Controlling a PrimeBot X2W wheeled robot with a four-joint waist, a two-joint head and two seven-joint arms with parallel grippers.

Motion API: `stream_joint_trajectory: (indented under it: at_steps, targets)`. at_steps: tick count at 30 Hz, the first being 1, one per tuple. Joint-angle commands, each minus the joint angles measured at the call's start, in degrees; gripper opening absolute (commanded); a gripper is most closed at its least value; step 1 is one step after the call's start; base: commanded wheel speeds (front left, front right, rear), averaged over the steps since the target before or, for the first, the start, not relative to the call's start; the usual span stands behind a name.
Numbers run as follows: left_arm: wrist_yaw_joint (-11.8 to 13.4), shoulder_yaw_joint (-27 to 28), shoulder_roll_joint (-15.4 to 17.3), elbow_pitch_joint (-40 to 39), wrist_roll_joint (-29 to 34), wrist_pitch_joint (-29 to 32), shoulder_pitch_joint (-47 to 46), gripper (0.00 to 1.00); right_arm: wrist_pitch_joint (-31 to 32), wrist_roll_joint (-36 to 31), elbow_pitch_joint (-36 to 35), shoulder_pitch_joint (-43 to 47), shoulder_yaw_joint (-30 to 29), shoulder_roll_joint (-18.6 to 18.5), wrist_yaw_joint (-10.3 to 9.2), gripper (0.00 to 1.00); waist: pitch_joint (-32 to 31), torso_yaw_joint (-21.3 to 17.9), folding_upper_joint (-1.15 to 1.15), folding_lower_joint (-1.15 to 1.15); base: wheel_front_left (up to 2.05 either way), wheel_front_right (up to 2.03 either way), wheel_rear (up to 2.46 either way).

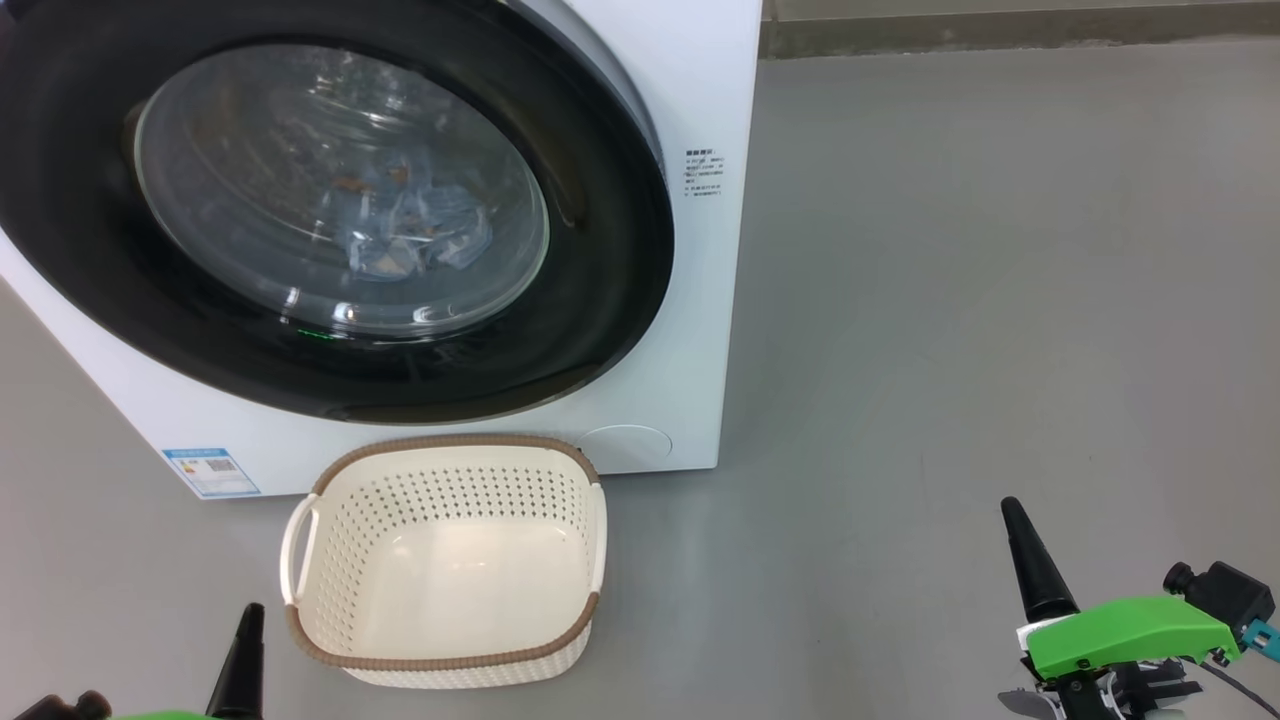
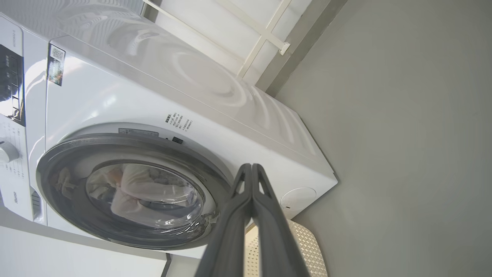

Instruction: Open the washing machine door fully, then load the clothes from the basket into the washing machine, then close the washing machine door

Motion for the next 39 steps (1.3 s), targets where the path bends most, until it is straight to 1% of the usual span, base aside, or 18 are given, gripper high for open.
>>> stream_joint_trajectory:
  at_steps: [1, 39]
  targets:
    - [-0.1, 1.7, 0.7, -1.1, -1.2, 0.4, -2.6, 0.00, 0.3, 1.2, -1.9, 0.0, 0.3, 0.0, -0.04, 0.00, 0.0, 0.0, 0.00, 0.00, 0.00, 0.00, 0.00]
    - [-0.1, 4.4, -2.5, -1.0, -21.5, 7.0, -5.2, 0.00, 6.9, 24.2, -5.7, 1.3, -2.5, 0.3, -0.07, 0.00, -0.8, 1.7, 0.00, 0.00, 0.00, 0.00, 0.00]
